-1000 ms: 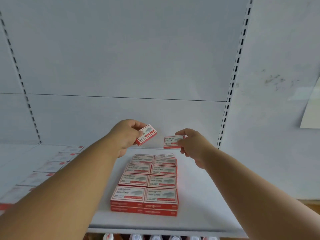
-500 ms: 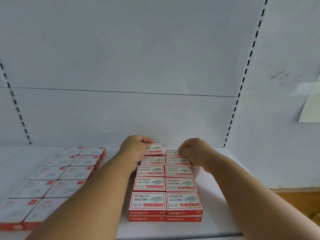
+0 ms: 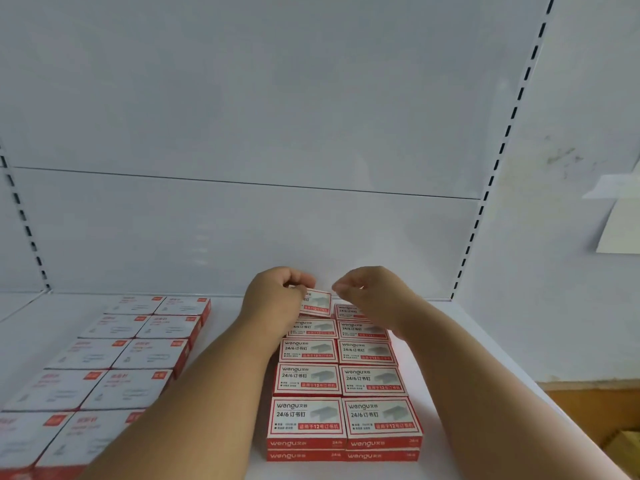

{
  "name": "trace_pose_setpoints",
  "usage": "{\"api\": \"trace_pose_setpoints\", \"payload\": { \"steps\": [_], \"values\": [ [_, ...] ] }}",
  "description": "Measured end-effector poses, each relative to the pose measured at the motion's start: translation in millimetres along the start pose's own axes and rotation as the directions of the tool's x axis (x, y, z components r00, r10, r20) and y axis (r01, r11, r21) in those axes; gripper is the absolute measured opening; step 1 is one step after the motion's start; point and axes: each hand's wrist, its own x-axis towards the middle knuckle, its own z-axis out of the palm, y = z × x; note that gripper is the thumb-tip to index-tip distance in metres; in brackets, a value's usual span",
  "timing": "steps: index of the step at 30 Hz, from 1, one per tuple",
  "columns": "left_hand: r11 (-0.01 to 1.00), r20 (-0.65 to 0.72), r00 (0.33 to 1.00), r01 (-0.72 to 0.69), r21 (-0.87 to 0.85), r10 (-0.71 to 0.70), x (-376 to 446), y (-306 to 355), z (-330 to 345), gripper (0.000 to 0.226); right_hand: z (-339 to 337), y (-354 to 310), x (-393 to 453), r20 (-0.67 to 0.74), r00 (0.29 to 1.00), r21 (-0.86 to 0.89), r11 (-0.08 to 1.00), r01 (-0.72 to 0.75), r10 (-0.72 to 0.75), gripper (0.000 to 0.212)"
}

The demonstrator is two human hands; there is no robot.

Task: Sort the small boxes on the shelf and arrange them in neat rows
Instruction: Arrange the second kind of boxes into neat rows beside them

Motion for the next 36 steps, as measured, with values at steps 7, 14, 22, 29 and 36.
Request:
{"api": "trace_pose_setpoints", "payload": {
  "steps": [7,14,22,29,36],
  "values": [
    [0.995,0.012,1.000,-0.002,-0.102,0.004,-3.7,5.4,0.6,0.026,1.3,0.3,-5.2,-0.118,0.992,0.151,0.987,0.062,-0.044,0.004],
    [0.975,0.155,0.988,0.039,-0.217,-0.005,-5.7,12.3,-2.9,0.029,9.6,5.1,-8.8,-0.123,0.987,0.096,0.989,0.111,-0.099,0.010],
    [0.991,0.157,0.979,0.134,-0.001,-0.132,-1.3,3.4,1.5,0.030,8.2,7.0,-5.0,-0.245,0.969,0.014,1.000,0.016,-0.012,0.015],
    [0.976,0.226,0.960,0.126,0.175,-0.165,-7.3,5.3,1.6,0.023,12.6,19.7,-9.4,-0.008,0.988,0.041,0.988,-0.152,0.152,0.018],
    [0.981,0.272,0.947,0.139,0.133,-0.171,-17.9,15.9,-2.6,0.023,8.1,12.0,-19.9,0.068,0.977,0.360,0.908,-0.215,0.204,0.016]
  ]
}}
